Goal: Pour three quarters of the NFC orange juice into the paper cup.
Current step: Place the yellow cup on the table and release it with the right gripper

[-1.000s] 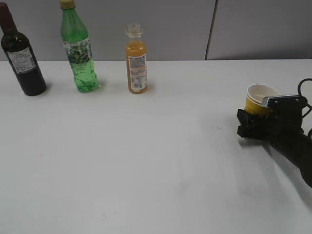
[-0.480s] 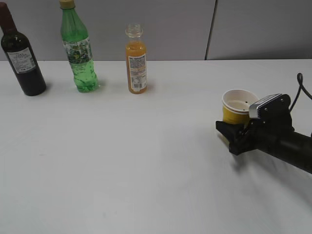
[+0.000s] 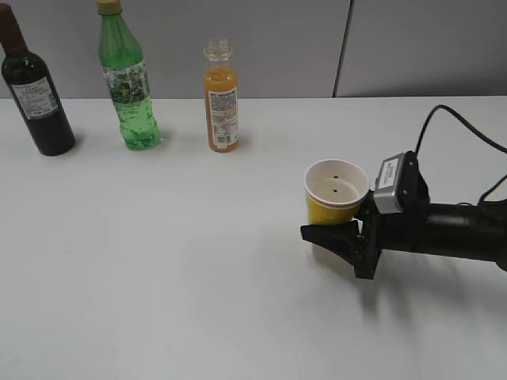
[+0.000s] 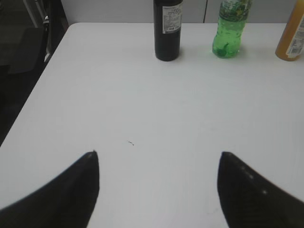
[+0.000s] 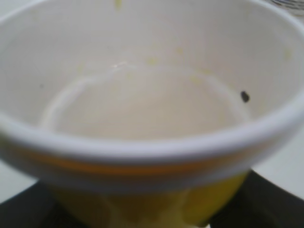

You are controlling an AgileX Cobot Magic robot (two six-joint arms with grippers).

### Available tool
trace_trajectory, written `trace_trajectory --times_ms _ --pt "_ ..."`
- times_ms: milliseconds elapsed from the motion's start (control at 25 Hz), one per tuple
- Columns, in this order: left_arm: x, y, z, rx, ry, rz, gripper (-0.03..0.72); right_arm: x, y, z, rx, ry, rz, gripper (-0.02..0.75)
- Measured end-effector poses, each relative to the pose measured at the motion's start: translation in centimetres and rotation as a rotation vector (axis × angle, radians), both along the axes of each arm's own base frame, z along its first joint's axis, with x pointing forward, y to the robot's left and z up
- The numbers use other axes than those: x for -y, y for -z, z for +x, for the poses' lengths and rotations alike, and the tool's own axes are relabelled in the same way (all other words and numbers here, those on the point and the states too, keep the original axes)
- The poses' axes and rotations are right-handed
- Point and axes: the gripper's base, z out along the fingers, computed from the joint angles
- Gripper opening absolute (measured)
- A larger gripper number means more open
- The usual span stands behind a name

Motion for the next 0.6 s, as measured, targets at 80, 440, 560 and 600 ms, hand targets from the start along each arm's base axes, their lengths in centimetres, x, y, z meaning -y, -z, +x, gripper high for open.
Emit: trace_trajectory --times_ms 80,440,560,600 --pt "0.0 0.0 0.0 0.0 0.0 0.0 0.589 -1.7 -0.4 0.3 0.028 -0.062 0.007 0.445" --pt "0.0 0.0 0.0 0.0 0.0 0.0 0.589 -10.3 -2.5 0.7 0.139 -0.335 0.019 0.445" --pt "0.0 0.0 0.0 0.0 0.0 0.0 0.589 -12.1 -1.6 0.6 0.094 -0.395 0.02 0.445" --pt "0.0 0.0 0.0 0.0 0.0 0.0 0.589 -12.5 -1.0 0.6 0.079 -0.409 0.013 0.445"
